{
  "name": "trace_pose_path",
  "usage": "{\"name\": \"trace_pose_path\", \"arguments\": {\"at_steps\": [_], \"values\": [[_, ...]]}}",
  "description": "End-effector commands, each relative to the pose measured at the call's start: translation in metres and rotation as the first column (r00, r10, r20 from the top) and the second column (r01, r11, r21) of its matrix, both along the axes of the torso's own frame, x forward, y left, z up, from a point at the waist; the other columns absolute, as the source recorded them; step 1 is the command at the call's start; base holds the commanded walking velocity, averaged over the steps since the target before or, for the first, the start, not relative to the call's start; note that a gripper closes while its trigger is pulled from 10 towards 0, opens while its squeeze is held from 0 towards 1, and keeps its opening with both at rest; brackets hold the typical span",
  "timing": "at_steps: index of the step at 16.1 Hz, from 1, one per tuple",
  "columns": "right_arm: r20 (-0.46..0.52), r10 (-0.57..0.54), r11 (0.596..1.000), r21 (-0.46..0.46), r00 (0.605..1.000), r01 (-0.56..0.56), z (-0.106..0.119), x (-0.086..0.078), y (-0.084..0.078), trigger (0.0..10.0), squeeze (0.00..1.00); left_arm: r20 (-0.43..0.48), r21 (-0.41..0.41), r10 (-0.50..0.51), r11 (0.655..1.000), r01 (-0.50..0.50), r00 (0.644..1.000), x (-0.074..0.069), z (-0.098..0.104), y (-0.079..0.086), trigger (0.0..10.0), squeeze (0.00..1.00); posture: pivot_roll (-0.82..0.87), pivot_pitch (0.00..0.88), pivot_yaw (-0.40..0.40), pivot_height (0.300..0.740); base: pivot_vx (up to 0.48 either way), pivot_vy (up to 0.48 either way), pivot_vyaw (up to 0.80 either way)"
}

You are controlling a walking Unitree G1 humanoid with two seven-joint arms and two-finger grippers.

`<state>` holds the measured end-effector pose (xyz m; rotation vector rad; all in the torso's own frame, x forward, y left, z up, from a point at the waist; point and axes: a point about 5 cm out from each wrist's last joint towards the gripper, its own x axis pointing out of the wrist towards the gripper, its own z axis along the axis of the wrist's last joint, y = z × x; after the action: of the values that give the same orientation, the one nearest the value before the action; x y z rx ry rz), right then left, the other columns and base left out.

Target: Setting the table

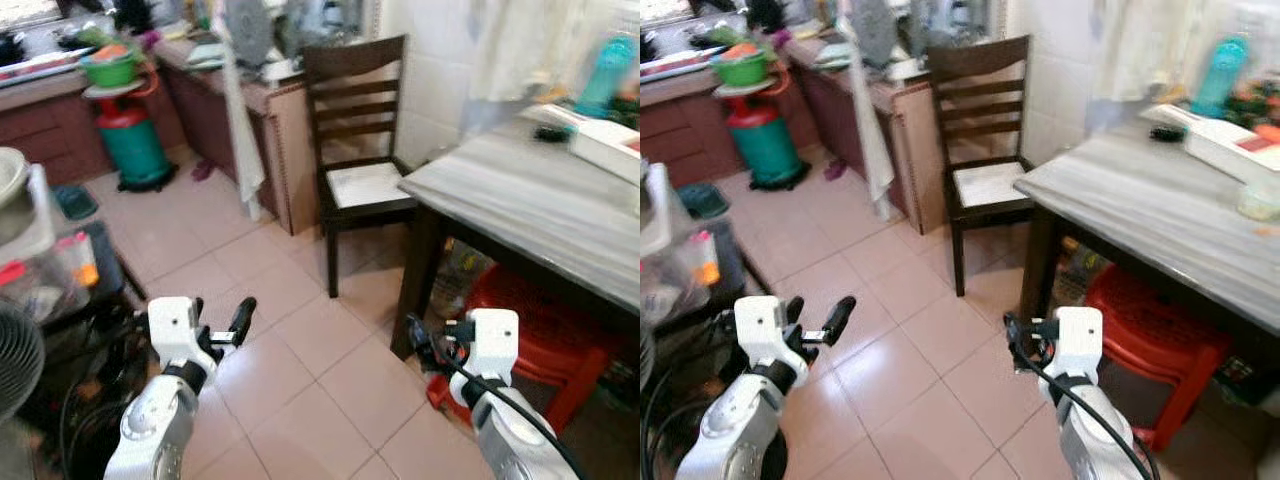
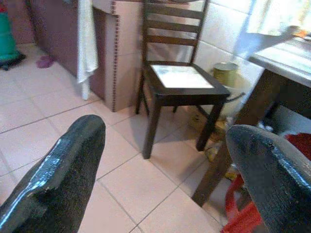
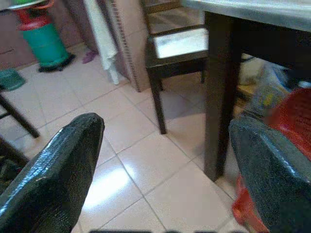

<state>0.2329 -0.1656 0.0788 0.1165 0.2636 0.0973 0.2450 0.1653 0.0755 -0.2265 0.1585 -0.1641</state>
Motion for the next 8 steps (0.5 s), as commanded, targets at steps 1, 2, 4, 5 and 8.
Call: {"name": "trace_pose_path", "arguments": {"at_steps": [1, 2, 4, 5, 8], "values": [[-0.013, -0.019, 1.0, -0.002, 1.0, 0.018, -0.0007, 0.0004, -0.0032, 10.0, 0.0, 0.001, 0.02, -0.005, 1.0, 0.005, 1.0, 0.002, 0.0011, -0.0016, 10.0, 0.0, -0.02, 0.0, 0.065, 0.74, 0.0, 0.0, -0.8], [-0.01, -0.018, 1.0, -0.004, 1.0, 0.018, 0.0002, 0.0013, -0.0038, 10.0, 0.0, 0.0, 0.023, -0.001, 1.0, 0.001, 1.0, 0.0023, 0.0011, -0.0017, 10.0, 0.0, -0.02, 0.0, 0.065, 0.74, 0.0, 0.0, -0.8], [-0.011, -0.024, 1.0, -0.002, 1.0, 0.024, 0.0007, 0.0019, -0.0039, 10.0, 0.0, -0.001, 0.028, 0.009, 1.0, -0.009, 1.0, 0.0033, 0.0014, -0.0015, 10.0, 0.0, -0.02, 0.0, 0.062, 0.74, 0.0, 0.0, -0.8], [-0.011, -0.025, 1.0, -0.001, 1.0, 0.025, 0.0009, 0.002, -0.0039, 10.0, 0.0, -0.002, 0.031, 0.012, 0.999, -0.012, 1.0, 0.0035, 0.0015, -0.0014, 10.0, 0.0, -0.02, 0.0, 0.062, 0.74, 0.0, 0.0, -0.8], [-0.009, -0.037, 0.999, 0.0, 0.999, 0.037, 0.0017, 0.0051, -0.0048, 10.0, 0.0, 0.0, 0.036, 0.012, 0.999, -0.012, 1.0, 0.006, 0.0025, -0.0022, 10.0, 0.0, -0.02, 0.0, 0.065, 0.74, 0.0, 0.0, -0.8]]}}
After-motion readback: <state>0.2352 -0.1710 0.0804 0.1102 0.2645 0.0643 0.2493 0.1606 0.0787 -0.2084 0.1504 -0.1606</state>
